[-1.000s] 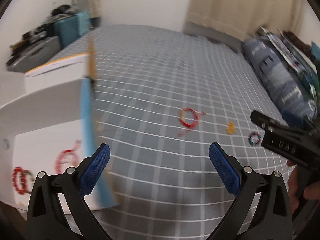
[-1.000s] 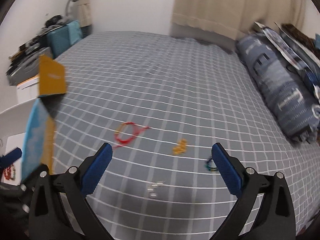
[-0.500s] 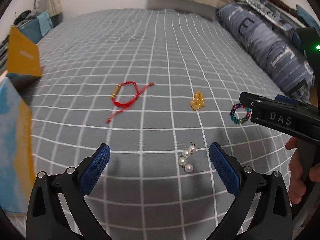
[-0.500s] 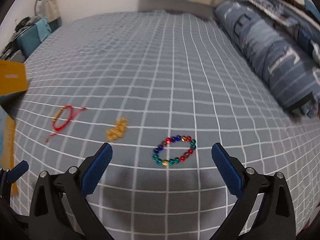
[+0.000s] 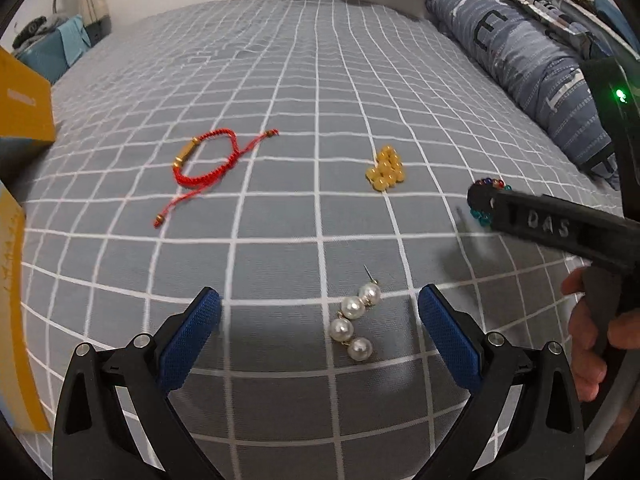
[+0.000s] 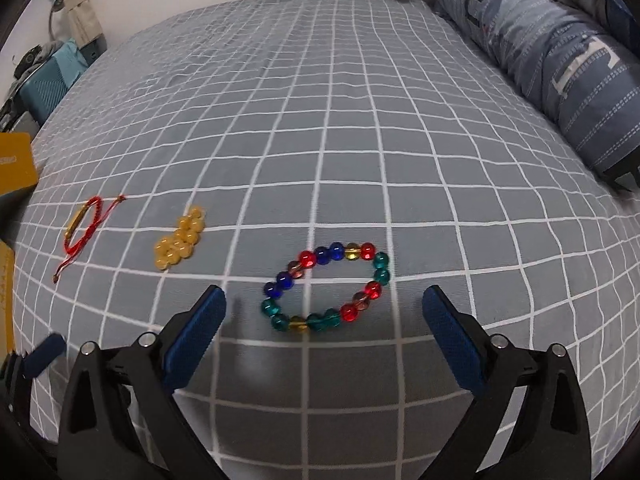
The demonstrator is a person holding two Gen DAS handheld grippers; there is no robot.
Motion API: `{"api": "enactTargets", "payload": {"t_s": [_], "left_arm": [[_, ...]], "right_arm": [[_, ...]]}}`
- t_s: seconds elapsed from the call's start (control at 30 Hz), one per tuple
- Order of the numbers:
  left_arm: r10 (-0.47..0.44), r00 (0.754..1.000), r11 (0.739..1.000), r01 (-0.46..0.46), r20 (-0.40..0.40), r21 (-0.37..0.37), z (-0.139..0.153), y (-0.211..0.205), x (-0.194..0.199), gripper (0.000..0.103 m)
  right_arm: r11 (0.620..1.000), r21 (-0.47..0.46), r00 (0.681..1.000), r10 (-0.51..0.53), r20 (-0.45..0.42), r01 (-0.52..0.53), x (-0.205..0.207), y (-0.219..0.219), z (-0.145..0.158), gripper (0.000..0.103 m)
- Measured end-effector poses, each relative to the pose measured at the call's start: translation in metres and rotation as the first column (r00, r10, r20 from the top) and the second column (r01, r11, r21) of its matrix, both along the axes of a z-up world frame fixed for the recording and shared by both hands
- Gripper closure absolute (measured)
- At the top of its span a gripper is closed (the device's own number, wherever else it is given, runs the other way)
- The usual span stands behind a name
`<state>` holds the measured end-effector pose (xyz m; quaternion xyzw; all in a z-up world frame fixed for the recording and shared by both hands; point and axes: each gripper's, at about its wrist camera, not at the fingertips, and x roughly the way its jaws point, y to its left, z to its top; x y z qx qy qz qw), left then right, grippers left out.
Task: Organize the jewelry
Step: 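Move both tools toward the pearl earrings and multicolour bracelet, then grasp the pearl earrings with the left tool while the right tool grasps the multicolour bracelet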
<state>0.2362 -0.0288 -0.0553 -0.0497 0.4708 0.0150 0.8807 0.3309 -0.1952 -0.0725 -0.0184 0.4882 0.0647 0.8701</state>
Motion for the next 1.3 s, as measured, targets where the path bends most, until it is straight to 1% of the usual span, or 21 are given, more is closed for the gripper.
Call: {"api": "enactTargets", "payload": {"t_s": [0.07, 0.2, 0.23, 0.27, 0.3, 0.37, 0.43, 0.57, 0.6, 0.63, 0.67, 0.7, 0.73, 0.77, 0.83, 0.87, 0.9, 0.97, 1.3], "left_arm": [[0.005, 1.0, 1.0, -0.005, 0.003, 0.011, -0.003, -0.002, -0.001, 0.006], [0.003, 1.0, 1.0, -0.003, 0.012, 0.024, -0.005, -0.005, -0.003, 0.008], [0.003, 1.0, 1.0, -0.003, 0.01, 0.028, -0.005, -0.004, -0.003, 0.01], [0.004, 1.0, 0.999, -0.004, 0.005, 0.034, -0.005, -0.005, -0.003, 0.016], [0.007, 1.0, 0.999, -0.007, 0.001, 0.04, -0.005, -0.004, -0.003, 0.019], [0.023, 1.0, 0.999, -0.023, -0.002, 0.033, -0.004, -0.002, -0.003, 0.025], [0.031, 0.999, 0.999, -0.031, -0.003, 0.033, -0.003, 0.0, -0.004, 0.029], [0.047, 0.999, 0.998, -0.047, -0.006, 0.043, -0.002, 0.003, -0.005, 0.042], [0.051, 0.999, 0.998, -0.051, -0.008, 0.045, -0.001, 0.003, -0.005, 0.045], [0.057, 0.998, 0.997, -0.057, -0.008, 0.044, -0.001, 0.005, -0.006, 0.047], [0.062, 0.998, 0.997, -0.061, -0.008, 0.044, 0.0, 0.006, -0.006, 0.053], [0.064, 0.998, 0.997, -0.064, -0.007, 0.042, 0.001, 0.008, -0.006, 0.071], [0.053, 0.999, 0.998, -0.053, -0.012, 0.036, 0.001, 0.008, -0.006, 0.085], [0.046, 0.999, 0.999, -0.045, -0.019, 0.031, 0.001, 0.008, -0.006, 0.092], [0.044, 0.999, 0.999, -0.044, -0.017, 0.008, 0.003, 0.01, -0.006, 0.092], [0.04, 0.999, 0.999, -0.04, -0.019, 0.0, 0.004, 0.011, -0.006, 0.092], [0.038, 0.999, 0.999, -0.038, -0.018, 0.0, 0.004, 0.011, -0.007, 0.092], [0.034, 0.999, 0.999, -0.034, -0.012, 0.002, 0.006, 0.01, -0.008, 0.093], [0.025, 1.0, 1.0, -0.025, 0.012, -0.007, 0.014, 0.012, -0.013, 0.092]], "right_arm": [[1.0, 0.016, 1.0, -0.005, -0.011, 0.005, 0.005, -0.002, -0.003, 0.015], [1.0, -0.001, 1.0, -0.002, -0.029, 0.002, 0.009, 0.001, -0.012, 0.023], [1.0, 0.0, 1.0, -0.003, -0.031, 0.003, 0.009, 0.001, -0.013, 0.024], [1.0, 0.001, 1.0, -0.004, -0.029, 0.004, 0.009, 0.001, -0.013, 0.029], [1.0, 0.004, 1.0, -0.004, -0.027, 0.004, 0.009, 0.001, -0.013, 0.031], [1.0, 0.018, 1.0, -0.001, -0.028, 0.002, 0.009, 0.001, -0.012, 0.041], [1.0, 0.019, 1.0, -0.002, -0.026, 0.002, 0.009, -0.001, -0.012, 0.047], [1.0, 0.026, 1.0, -0.01, -0.022, 0.01, 0.008, -0.002, -0.012, 0.061], [1.0, 0.027, 1.0, -0.012, -0.023, 0.012, 0.009, -0.003, -0.011, 0.063], [0.999, 0.029, 1.0, -0.014, -0.022, 0.015, 0.008, -0.003, -0.011, 0.067], [0.999, 0.034, 1.0, -0.015, -0.021, 0.016, 0.008, -0.003, -0.011, 0.074], [0.999, 0.038, 1.0, -0.016, -0.02, 0.017, 0.008, -0.004, -0.011, 0.077], [0.999, 0.041, 1.0, -0.02, -0.019, 0.021, 0.008, -0.004, -0.011, 0.085], [0.999, 0.048, 1.0, -0.024, -0.019, 0.025, 0.008, -0.005, -0.011, 0.085], [0.996, 0.08, 0.999, -0.035, -0.02, 0.037, 0.008, -0.008, -0.009, 0.087], [0.996, 0.086, 0.999, -0.037, -0.02, 0.038, 0.008, -0.009, -0.009, 0.089], [0.995, 0.095, 0.999, -0.038, -0.02, 0.04, 0.007, -0.009, -0.008, 0.094], [0.993, 0.109, 0.999, -0.039, -0.017, 0.041, 0.007, -0.01, -0.006, 0.094], [0.993, 0.105, 0.999, -0.045, 0.005, 0.045, 0.002, -0.01, 0.0, 0.094]]}}
